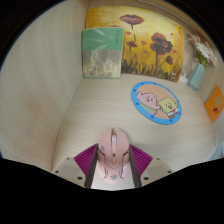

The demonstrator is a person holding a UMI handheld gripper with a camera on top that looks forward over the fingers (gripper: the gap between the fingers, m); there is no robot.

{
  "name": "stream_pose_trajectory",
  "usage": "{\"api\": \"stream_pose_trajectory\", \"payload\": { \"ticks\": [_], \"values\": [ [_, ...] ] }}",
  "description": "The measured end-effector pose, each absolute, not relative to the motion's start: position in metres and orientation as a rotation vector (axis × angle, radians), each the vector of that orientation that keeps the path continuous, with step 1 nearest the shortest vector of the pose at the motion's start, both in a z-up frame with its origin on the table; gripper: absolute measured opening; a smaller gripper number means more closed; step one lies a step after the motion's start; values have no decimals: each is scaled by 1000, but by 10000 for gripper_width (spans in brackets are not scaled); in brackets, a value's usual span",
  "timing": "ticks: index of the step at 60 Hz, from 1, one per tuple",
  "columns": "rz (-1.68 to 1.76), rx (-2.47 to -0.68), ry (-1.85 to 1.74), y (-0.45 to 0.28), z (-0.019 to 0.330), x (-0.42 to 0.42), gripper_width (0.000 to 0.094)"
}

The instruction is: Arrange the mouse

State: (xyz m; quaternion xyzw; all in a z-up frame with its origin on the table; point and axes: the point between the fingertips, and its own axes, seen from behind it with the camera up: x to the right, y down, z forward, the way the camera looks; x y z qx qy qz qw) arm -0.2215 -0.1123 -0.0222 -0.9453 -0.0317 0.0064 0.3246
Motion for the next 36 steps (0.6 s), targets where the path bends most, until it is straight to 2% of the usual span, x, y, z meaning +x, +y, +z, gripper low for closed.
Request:
{"api": "stream_pose_trajectory", "payload": {
  "ticks": [8, 17, 24, 28, 36],
  "values": [
    [34, -2487, -62, -114, -21, -222, 503],
    [46, -2516, -88, -115, -22, -222, 366],
    [84, -2555, -124, -118, -14, -223, 366],
    [65, -2523, -143, -109, 22, -217, 366],
    [60, -2335, -123, -52, 134, -206, 367]
  ]
}}
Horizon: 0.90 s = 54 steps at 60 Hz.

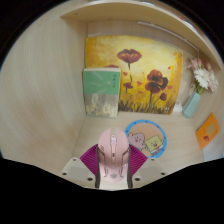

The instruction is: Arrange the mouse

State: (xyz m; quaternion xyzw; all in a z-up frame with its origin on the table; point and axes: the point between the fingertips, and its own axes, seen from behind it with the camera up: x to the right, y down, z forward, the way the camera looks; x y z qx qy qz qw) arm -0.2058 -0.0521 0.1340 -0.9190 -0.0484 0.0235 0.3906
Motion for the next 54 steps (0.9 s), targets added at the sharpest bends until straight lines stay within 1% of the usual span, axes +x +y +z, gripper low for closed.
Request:
{"api": "stream_pose_trajectory", "payload": {
  "ticks": [6, 10, 14, 18, 22, 26, 34, 40, 47, 54],
  "values": [
    [44, -2222, -129, 1, 201, -186, 368],
    [18, -2169, -117, 32, 231, -163, 368],
    [15, -2143, -92, 59, 243, -138, 366],
    [9, -2145, -67, 81, 240, -112, 366],
    [-11, -2182, -56, 95, 217, -87, 365],
    [-23, -2244, -41, 102, 183, -67, 363],
    [-8, -2390, -36, 99, 96, -53, 364],
    [3, -2484, -58, 88, 42, -56, 365],
    [24, -2549, -82, 78, 4, -62, 366],
    [1, -2587, -111, 70, -15, -60, 370]
  ]
}}
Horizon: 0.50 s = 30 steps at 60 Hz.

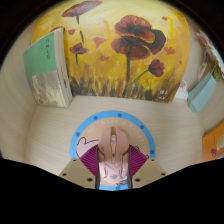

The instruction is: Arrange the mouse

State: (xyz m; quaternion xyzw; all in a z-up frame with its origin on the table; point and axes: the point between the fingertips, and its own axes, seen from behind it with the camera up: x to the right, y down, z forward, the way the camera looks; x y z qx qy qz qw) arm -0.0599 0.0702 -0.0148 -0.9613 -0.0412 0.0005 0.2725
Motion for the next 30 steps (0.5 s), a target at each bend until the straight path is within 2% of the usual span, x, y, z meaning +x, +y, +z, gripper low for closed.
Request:
{"api": "stream_pose_trajectory", "payload": {
  "ticks": [5, 14, 19, 23, 30],
  "values": [
    [0, -2584, -100, 71, -16, -60, 404],
    [19, -2606, -38, 70, -17, -58, 532],
    [-28, -2608, -46, 69, -12, -51, 699],
    [-18, -2584, -53, 69, 6, -53, 774],
    [54, -2474, -29, 72, 65, -64, 775]
  ]
}}
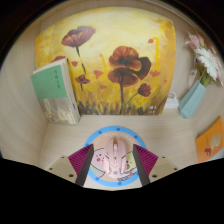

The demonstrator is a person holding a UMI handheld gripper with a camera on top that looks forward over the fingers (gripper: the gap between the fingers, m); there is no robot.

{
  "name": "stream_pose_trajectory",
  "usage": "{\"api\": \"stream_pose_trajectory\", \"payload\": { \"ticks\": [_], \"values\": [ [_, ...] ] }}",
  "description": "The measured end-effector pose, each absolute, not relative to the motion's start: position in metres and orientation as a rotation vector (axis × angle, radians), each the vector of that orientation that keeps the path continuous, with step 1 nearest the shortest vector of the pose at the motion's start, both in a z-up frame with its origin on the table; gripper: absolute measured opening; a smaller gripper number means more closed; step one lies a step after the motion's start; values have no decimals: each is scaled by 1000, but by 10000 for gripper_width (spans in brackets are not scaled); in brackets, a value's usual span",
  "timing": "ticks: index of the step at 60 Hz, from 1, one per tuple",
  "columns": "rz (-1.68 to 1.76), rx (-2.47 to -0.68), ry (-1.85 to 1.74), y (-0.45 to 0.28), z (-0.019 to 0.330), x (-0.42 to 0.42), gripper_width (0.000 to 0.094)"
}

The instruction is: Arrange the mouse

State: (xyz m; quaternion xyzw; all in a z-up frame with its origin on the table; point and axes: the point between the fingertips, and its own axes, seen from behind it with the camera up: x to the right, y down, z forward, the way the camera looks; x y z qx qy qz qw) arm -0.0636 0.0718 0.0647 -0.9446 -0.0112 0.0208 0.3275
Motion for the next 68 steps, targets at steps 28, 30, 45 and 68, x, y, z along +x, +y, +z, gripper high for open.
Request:
{"api": "stream_pose_trajectory", "payload": {
  "ticks": [28, 30, 45, 68],
  "values": [
    [41, -2165, -30, -46, 235, -69, 773],
    [42, -2161, -32, -57, 236, -68, 775],
    [4, -2171, -64, -129, 227, -62, 771],
    [5, -2134, -77, -166, 236, -64, 773]
  ]
}}
